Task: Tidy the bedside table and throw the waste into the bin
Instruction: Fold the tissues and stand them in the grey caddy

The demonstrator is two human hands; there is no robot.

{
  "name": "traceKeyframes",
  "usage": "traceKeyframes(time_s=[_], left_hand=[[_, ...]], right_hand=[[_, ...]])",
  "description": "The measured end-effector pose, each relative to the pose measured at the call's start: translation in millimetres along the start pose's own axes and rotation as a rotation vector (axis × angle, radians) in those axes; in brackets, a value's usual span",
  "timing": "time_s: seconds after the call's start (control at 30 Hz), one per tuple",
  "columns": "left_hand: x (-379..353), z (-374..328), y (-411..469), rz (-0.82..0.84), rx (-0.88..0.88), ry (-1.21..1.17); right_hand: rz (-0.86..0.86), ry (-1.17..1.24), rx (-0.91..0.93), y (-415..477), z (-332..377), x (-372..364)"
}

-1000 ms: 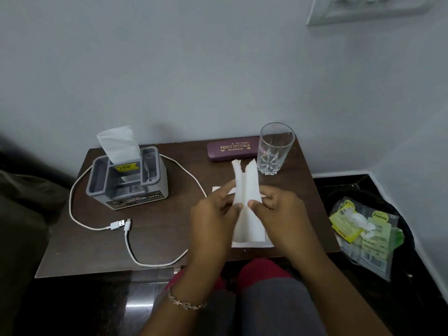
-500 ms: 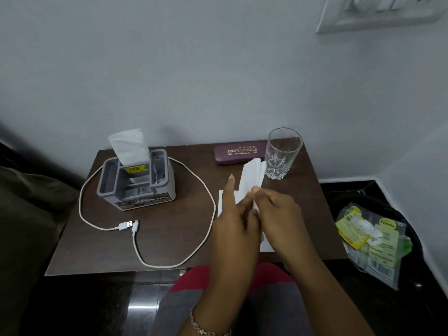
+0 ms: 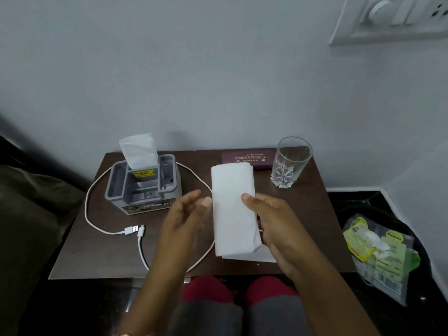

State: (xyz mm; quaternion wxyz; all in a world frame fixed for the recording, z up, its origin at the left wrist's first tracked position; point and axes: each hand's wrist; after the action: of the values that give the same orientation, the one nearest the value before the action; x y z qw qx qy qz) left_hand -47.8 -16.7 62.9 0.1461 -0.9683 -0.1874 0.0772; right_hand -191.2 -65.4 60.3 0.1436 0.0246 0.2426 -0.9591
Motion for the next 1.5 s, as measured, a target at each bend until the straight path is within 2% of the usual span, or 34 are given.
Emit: traceKeyframes(time_s=[0.07, 0.1, 0.27, 0.4, 0.63, 0.9, 1.17, 1.43, 1.5], left_hand=[[12.8, -3.9, 4.4, 0.132, 0.162, -0.104], [18.8, -5.7, 6.3, 0.169, 0.177, -0.113], [43.1, -14.7, 20.5, 0.086, 0.076, -0.057], [58.9, -30.4, 33.4, 0.062, -0.01, -0.065], [105.1, -72.4, 74.8, 0.044, -0.312, 0.098], [152.6, -66.8, 120.9, -0.047, -0.382, 0.198], [157.7, -55.0, 118.6, -0.121, -0.508, 0.209], [162.9, -44.8, 125.0, -0.152, -0.485, 0.22], [164.0, -41.9, 126.4, -0.169, -0.48, 0.216]], right_hand=[[0.09, 0.049, -0.07, -0.4, 1.1, -7.7], [0.123, 0.048, -0.098, 0.6, 0.5, -12.5], [0.222, 0.049, -0.12, 11.3, -1.3, -37.8], [0.301, -0.215, -0.015, 18.7, 4.6, -56.1], [0.161, -0.673, 0.3, 77.2, 32.4, -120.1], [-0.047, -1.091, 0.535, 129.7, 24.6, -159.6], [-0.119, -1.128, 0.739, 140.1, 13.6, -163.5], [-0.06, -1.221, 0.728, 143.7, 13.3, -166.8], [-0.045, -1.164, 0.712, 140.3, 16.3, -165.0]])
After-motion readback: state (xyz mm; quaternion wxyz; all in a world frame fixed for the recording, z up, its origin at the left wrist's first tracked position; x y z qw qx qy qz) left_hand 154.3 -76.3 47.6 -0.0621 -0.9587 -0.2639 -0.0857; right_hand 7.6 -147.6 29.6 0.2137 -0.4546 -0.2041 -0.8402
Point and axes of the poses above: each hand's wrist, its own y-axis towards the middle knuckle, its own x-axis out of the back of the hand, z = x × y, and after that the axes turned 1 degree about z, right-handed
